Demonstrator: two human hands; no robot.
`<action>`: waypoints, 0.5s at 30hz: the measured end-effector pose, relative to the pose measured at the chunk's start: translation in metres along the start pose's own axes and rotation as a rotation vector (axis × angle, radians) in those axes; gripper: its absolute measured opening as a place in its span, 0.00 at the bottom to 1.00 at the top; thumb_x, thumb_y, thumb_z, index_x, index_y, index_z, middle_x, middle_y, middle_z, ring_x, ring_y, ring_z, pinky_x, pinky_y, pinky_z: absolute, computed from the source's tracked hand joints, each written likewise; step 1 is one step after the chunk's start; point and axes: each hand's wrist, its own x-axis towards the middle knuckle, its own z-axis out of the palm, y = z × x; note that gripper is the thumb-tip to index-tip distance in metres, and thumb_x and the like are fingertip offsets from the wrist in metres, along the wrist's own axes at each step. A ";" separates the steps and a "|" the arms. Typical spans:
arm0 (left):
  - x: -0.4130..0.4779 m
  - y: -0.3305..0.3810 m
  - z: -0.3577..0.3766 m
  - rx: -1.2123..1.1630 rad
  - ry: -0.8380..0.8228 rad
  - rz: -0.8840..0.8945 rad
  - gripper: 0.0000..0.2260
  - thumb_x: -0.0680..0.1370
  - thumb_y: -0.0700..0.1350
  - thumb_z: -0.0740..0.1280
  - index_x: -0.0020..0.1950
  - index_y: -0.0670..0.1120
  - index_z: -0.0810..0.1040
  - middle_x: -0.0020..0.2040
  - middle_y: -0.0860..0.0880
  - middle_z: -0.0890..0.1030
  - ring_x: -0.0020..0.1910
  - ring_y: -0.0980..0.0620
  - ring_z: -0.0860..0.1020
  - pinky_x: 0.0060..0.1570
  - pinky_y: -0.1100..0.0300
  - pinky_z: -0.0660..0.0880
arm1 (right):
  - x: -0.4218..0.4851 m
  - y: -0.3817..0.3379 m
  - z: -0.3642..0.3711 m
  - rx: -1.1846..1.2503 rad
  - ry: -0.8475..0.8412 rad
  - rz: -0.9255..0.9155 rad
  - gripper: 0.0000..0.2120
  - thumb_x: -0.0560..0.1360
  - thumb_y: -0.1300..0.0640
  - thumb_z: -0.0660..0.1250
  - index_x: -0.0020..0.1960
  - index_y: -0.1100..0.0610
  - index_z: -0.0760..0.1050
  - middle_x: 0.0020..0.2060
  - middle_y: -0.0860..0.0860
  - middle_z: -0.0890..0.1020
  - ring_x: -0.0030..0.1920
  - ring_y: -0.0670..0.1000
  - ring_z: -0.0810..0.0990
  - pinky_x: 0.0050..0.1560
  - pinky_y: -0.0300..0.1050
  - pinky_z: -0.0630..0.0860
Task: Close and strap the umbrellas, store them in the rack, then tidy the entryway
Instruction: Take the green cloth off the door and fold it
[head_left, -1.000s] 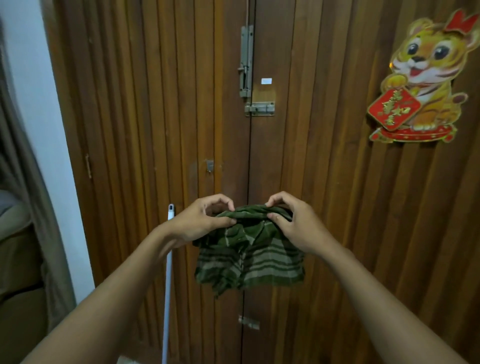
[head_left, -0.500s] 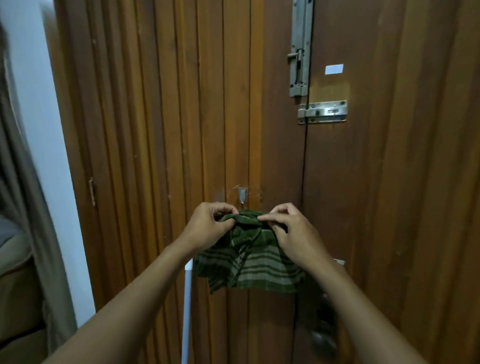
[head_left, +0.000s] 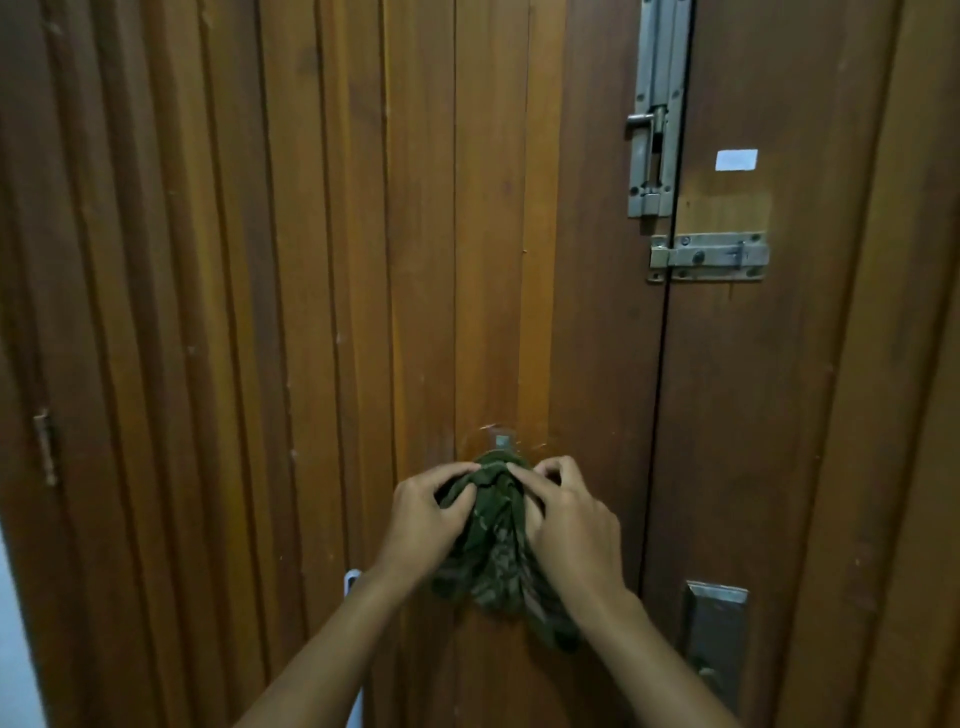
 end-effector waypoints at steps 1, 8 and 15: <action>-0.004 -0.004 0.000 -0.018 -0.032 0.007 0.10 0.77 0.41 0.69 0.56 0.51 0.83 0.50 0.61 0.82 0.52 0.64 0.80 0.53 0.68 0.77 | -0.003 -0.001 0.004 0.012 0.004 0.038 0.16 0.81 0.51 0.61 0.67 0.40 0.74 0.54 0.43 0.72 0.33 0.45 0.73 0.30 0.39 0.68; -0.016 -0.004 -0.006 0.091 -0.064 0.176 0.16 0.80 0.44 0.65 0.67 0.43 0.76 0.60 0.51 0.76 0.59 0.57 0.74 0.59 0.72 0.68 | -0.010 -0.024 0.006 -0.064 0.184 0.112 0.12 0.79 0.49 0.63 0.61 0.48 0.79 0.59 0.47 0.73 0.60 0.49 0.72 0.53 0.48 0.78; -0.009 0.000 -0.006 0.063 -0.100 0.151 0.12 0.80 0.40 0.64 0.63 0.43 0.79 0.55 0.51 0.79 0.55 0.55 0.77 0.56 0.70 0.71 | -0.020 -0.029 0.020 0.262 0.080 0.170 0.15 0.81 0.59 0.62 0.67 0.50 0.73 0.60 0.47 0.77 0.58 0.48 0.77 0.52 0.35 0.70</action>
